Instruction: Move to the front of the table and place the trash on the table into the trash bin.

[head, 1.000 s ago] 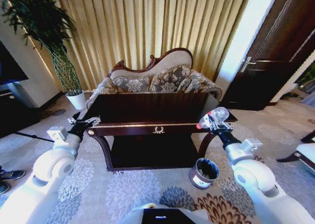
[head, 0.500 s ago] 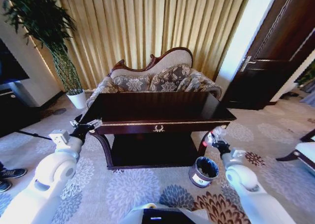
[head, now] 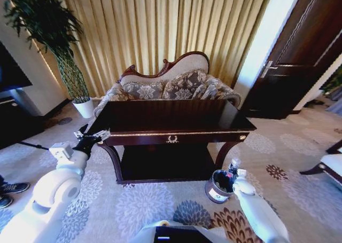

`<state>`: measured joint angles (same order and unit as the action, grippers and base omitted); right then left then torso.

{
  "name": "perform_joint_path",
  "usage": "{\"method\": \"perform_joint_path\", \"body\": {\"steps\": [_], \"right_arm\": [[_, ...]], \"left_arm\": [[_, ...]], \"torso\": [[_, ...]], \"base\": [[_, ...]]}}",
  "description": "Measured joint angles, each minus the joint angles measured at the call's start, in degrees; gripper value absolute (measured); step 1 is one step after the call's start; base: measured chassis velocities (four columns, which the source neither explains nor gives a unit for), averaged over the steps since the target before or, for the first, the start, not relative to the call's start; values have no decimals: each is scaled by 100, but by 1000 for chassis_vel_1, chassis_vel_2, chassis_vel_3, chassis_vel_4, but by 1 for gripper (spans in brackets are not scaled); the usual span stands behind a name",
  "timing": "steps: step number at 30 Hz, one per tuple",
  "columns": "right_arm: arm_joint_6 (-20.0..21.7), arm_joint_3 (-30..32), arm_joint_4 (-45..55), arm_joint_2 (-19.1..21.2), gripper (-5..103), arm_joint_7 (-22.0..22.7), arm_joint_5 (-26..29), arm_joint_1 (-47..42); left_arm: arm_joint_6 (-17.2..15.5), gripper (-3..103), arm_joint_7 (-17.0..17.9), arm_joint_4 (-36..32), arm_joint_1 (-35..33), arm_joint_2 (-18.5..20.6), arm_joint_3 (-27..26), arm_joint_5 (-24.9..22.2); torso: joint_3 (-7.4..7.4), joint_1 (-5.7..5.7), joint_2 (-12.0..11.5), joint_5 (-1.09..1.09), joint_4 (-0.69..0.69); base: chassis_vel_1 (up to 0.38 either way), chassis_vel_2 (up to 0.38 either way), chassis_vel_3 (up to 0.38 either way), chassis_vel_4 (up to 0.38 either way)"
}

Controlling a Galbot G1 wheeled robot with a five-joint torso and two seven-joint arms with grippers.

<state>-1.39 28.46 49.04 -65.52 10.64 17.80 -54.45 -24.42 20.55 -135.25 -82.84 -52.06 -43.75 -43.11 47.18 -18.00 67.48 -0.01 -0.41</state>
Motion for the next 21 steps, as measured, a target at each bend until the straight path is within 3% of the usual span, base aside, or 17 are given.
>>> {"method": "perform_joint_path", "body": {"steps": [8,10,12,15,16,19,21], "right_arm": [[-56,172,-712,-240,18,144,-540,413],[-47,201,-736,-235,27,196,-598,422],[-39,207,-736,-225,27,207,-603,422],[-14,225,-688,-198,43,274,-599,403],[-14,225,-688,-198,43,274,-599,403],[16,240,-596,-184,59,315,-567,325],[48,250,-547,-176,65,344,-568,273]], "left_arm": [[25,100,16,-98,-104,-7,-74,62],[39,100,24,-143,-124,-7,-107,63],[42,100,25,-161,-130,-7,-117,64],[46,100,25,-205,-150,-8,-126,79],[46,100,25,-205,-150,-8,-126,79],[75,100,25,-255,-192,-6,-126,91],[117,100,25,-273,-208,2,-125,101]], "torso": [[-1,0,1,1,-2],[-1,0,1,1,-3],[0,0,0,1,-2],[-1,0,1,1,-2],[-1,0,1,1,-2],[-1,0,1,1,-2],[-1,0,1,1,-1]], "base": [[0,0,0,0],[0,0,0,0],[0,0,0,0],[0,0,0,0],[0,0,0,0],[0,0,0,0],[0,0,0,0]]}}
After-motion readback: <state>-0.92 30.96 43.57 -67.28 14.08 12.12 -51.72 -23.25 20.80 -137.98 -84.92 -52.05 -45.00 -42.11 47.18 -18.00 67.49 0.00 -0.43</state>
